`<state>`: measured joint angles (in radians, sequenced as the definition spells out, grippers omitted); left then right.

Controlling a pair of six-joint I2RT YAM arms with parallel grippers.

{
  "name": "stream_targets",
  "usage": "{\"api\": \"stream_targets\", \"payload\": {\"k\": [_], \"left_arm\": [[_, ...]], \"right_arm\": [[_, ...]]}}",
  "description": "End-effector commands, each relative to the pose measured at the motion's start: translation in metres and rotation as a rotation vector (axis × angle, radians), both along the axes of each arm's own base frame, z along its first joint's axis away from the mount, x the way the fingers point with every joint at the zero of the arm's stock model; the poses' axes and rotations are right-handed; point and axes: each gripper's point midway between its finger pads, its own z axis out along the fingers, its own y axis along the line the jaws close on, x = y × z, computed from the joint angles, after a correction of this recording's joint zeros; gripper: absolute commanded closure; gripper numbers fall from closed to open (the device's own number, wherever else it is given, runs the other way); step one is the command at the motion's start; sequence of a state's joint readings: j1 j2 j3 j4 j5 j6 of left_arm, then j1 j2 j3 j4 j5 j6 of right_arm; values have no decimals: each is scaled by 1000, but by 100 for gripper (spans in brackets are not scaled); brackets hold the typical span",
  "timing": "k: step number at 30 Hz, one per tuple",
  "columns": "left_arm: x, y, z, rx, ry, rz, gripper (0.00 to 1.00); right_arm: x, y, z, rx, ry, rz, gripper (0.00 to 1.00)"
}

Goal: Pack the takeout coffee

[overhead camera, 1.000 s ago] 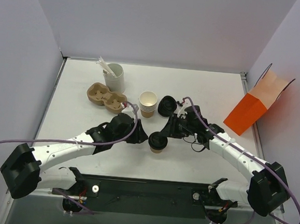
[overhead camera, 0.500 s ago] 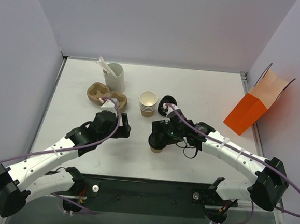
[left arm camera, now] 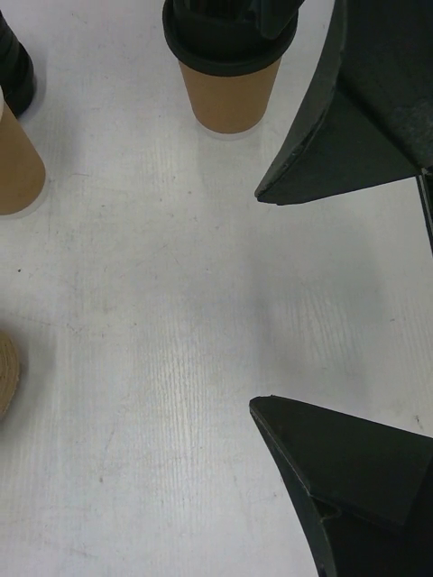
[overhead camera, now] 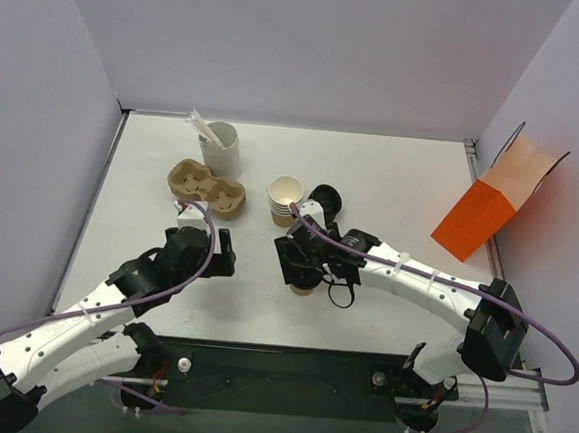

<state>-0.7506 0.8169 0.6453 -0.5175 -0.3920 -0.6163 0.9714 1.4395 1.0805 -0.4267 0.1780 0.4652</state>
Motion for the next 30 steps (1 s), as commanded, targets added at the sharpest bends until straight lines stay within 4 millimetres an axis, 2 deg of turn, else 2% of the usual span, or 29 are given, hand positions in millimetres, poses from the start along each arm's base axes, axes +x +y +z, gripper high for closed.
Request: {"api": "stream_targets", "payload": {"k": [1, 3, 6, 9, 10, 14, 17, 21, 25, 30], "left_arm": [[-3, 3, 9, -17, -17, -5, 3], [-5, 3, 13, -22, -20, -14, 3], [-8, 2, 20, -24, -20, -36, 5], [-13, 2, 24, -17, -13, -66, 7], [-14, 1, 27, -22, -16, -76, 7], [-19, 0, 34, -24, -25, -124, 9], [-23, -3, 39, -43, -41, -152, 9], [-26, -8, 43, -86, -72, -179, 10], [-28, -9, 43, -88, -72, -199, 11], [-31, -13, 45, -95, -83, -232, 11]], "right_arm": [[5, -6, 1, -81, -17, -9, 7], [5, -5, -2, -89, -10, -6, 8], [5, -2, -7, -98, 6, 6, 15], [6, -2, -6, -92, 2, -1, 30], [6, -2, -6, -92, 3, -4, 37], [6, -8, -6, -98, 2, -14, 46], [8, -20, -6, -104, -1, -46, 49], [14, -50, -5, -108, 8, -109, 50], [18, -87, -10, -129, 25, -190, 50], [41, -138, -1, -130, 17, -336, 50]]}}
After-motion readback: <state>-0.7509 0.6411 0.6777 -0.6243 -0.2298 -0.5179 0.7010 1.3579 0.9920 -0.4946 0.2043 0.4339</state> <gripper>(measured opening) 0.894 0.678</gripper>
